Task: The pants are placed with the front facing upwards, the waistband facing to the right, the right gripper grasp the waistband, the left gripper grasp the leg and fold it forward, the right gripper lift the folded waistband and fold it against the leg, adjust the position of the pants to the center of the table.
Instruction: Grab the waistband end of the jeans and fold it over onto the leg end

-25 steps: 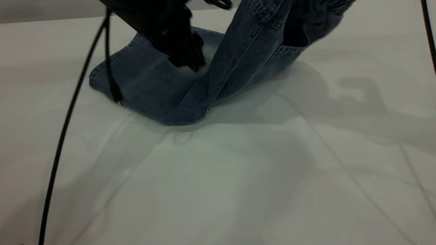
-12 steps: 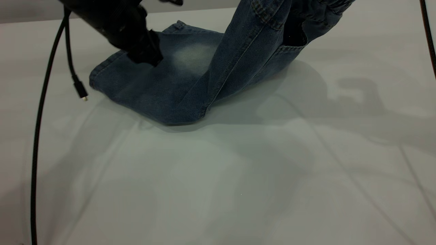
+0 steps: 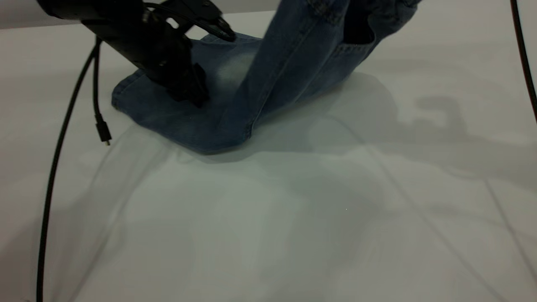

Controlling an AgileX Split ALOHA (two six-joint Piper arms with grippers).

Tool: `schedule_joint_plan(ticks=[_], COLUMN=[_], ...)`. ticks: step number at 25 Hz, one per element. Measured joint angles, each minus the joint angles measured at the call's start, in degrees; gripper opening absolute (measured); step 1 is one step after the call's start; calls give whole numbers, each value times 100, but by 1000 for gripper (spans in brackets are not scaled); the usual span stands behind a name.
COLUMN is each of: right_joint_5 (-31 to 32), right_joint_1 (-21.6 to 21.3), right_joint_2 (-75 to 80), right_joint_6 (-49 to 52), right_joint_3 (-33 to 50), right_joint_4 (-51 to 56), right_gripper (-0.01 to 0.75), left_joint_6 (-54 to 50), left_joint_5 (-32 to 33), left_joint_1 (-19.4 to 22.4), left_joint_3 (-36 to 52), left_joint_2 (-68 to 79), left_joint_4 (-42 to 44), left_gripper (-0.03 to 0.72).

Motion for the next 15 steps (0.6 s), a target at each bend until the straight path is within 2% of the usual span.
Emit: schedule_joint_plan(ticks=[8,15], right_joint_5=[58,-374], right_joint_1=[82,610], right_joint_2=[0,5], right_joint_6=[-13,-182], right_joint_3=[0,-93], right_joint_4=[-2,-8], right_gripper=[73,73], left_joint_6=[0,-12], left_joint_5=[-5,34], left_joint_1=[-424,-424], left_joint_3=[0,0], left_joint_2=[11,11], left_joint_4=[-15,-15], left_gripper=[334,334])
